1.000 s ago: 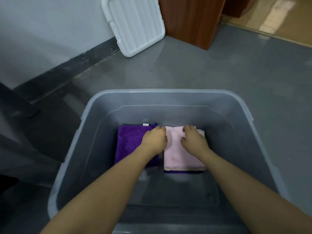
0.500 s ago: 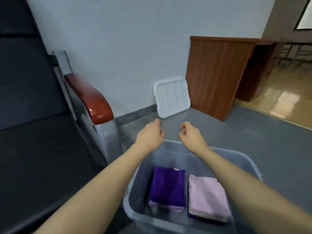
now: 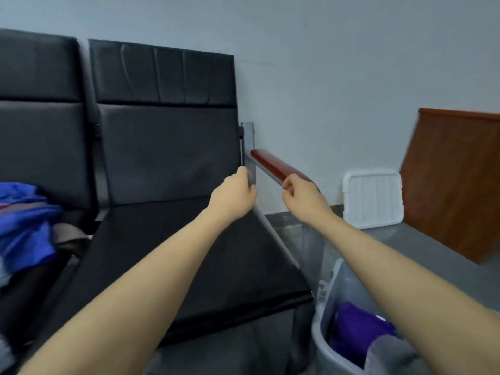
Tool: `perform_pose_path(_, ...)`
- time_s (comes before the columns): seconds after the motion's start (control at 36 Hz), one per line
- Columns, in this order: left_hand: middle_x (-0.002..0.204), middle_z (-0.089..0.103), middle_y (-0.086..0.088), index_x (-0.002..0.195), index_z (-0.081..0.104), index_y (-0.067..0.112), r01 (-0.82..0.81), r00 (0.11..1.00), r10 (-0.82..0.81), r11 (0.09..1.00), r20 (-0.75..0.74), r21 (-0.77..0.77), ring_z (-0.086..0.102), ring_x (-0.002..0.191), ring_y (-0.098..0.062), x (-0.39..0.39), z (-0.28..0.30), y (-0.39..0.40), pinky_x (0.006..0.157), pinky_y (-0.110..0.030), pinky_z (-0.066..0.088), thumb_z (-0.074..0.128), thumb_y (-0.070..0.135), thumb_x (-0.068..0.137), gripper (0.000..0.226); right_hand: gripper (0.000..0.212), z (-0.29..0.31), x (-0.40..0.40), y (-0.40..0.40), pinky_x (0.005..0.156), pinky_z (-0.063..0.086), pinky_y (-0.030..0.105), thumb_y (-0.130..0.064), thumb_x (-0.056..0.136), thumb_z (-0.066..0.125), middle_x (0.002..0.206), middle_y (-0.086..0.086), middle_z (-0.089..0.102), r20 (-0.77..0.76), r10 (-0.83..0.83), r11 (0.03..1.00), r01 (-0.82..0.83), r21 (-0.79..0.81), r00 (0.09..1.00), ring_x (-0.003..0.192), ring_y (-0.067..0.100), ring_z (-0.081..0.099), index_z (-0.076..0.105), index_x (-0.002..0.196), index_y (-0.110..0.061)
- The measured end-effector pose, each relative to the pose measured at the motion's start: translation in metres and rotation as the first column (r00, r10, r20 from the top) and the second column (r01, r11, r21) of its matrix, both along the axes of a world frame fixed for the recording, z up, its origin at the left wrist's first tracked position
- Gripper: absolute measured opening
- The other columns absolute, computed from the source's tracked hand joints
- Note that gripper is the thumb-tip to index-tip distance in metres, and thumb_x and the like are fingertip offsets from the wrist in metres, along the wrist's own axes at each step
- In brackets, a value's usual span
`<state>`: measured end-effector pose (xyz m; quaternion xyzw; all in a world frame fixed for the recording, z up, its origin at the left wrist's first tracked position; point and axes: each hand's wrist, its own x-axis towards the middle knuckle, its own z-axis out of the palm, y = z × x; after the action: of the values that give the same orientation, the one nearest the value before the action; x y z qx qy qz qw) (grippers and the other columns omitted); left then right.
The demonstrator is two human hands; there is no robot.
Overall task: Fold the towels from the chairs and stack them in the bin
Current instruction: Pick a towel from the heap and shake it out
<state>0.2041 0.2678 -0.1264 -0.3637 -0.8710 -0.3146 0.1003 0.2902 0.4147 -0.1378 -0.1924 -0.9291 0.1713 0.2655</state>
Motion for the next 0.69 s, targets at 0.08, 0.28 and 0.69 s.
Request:
perform_pose_path(0.08,0.106,0.06,-0.004,0.122,0.044,0.014,-0.111,0.994,0.111,0.994,0.011,-0.003,0.058,0.09,-0.022,-0.024,-0.002,-0.044,0.075,-0.037,0.051,0.041,0.027,0.098,0.028,0.018,-0.001,-0.036,-0.039,0.075,0.048,0.036,-0.018,0.094,0.042,0.099,0.002,0.063,0.023,0.105,0.994,-0.105,0.027,0.994,0.089,0.024,0.058,0.055,0.105,-0.015)
perform_pose_path(0.28,0.109,0.06,-0.003,0.116,0.05,0.013,-0.35,0.935,0.352,0.936,0.041,-0.047,0.056,0.091,-0.023,-0.071,-0.01,-0.129,0.071,-0.032,0.044,0.041,0.027,0.097,0.025,0.015,-0.004,-0.112,-0.116,0.073,0.049,0.036,-0.02,0.095,0.042,0.096,0.0,0.061,0.106,0.284,0.959,-0.284,-0.021,0.953,0.084,0.021,0.059,0.055,0.102,-0.018)
perform_pose_path(0.69,0.104,0.065,-0.015,0.097,0.064,-0.003,-0.688,0.725,0.689,0.725,0.018,-0.029,0.059,0.099,-0.031,-0.129,-0.03,-0.311,0.073,-0.03,0.037,0.045,0.001,0.087,0.022,0.014,-0.033,-0.252,-0.311,0.081,0.051,0.041,-0.012,0.087,0.047,0.093,0.006,0.064,0.054,0.674,0.722,-0.643,-0.256,0.736,0.089,0.029,0.06,0.06,0.087,-0.015)
